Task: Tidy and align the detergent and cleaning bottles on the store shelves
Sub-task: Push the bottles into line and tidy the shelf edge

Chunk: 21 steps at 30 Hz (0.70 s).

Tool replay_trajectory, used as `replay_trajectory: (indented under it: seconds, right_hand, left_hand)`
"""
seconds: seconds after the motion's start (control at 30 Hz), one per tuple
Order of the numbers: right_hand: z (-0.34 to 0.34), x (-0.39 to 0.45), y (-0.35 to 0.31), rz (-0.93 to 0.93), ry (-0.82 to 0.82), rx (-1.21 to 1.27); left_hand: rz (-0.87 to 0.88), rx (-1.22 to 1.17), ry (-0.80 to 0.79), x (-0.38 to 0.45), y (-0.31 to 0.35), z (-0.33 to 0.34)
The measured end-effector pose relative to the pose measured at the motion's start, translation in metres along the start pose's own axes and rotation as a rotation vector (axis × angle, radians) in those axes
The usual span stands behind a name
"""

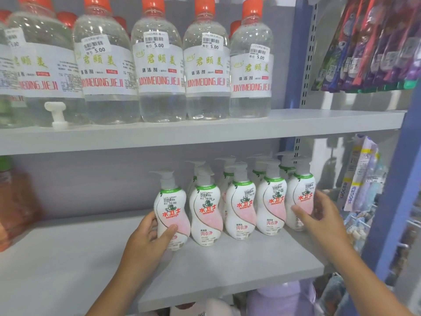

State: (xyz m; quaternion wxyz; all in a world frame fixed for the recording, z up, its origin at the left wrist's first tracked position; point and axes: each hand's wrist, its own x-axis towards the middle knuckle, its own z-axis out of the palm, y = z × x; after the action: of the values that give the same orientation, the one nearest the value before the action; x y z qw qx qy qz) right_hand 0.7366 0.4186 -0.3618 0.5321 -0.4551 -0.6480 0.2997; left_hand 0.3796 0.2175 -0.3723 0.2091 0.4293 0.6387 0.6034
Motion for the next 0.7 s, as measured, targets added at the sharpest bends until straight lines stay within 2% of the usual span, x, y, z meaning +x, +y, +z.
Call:
replay_trajectory:
  seconds: [0.27, 0.47, 0.7]
  right_hand:
    - [0.0, 0.004, 0.016, 0.053, -0.094, -0.016]
    - [-0.001, 0.001, 0.014, 0.066, -0.099, -0.028]
    - [-0.002, 0.001, 0.013, 0.064, -0.109, -0.017]
  left_hand:
    - [-0.038, -0.025, -0.029, -0.006, 0.009, 0.01]
    - [-0.074, 0.102, 0.232, -0.018, 0.018, 0.044]
    - [-0.073, 0.206, 0.354, -0.018, 0.021, 0.071]
